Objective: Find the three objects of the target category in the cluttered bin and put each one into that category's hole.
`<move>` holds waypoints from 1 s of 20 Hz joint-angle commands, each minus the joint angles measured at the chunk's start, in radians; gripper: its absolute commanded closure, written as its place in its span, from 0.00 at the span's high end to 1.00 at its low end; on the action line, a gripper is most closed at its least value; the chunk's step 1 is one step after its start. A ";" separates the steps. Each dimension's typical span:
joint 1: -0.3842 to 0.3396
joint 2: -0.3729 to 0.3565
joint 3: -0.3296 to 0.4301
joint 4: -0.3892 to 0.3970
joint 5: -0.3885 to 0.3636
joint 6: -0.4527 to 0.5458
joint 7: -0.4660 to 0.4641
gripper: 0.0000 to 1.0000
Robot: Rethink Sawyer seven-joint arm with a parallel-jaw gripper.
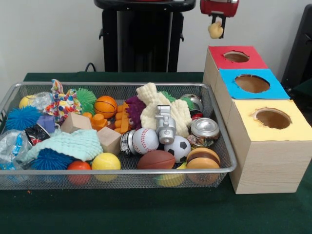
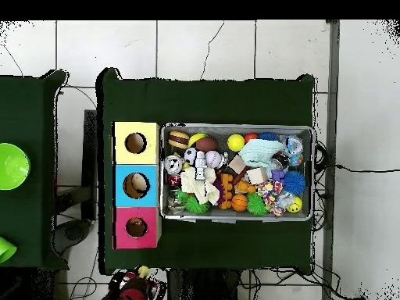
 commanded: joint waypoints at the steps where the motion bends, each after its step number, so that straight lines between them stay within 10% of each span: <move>1: 0.093 0.147 0.078 -0.072 0.034 -0.111 0.370 0.00; 13: 0.146 0.394 -0.012 -0.238 -0.052 -0.299 0.396 0.00; 20: 0.193 0.278 -0.016 -0.234 0.080 -0.163 0.360 0.00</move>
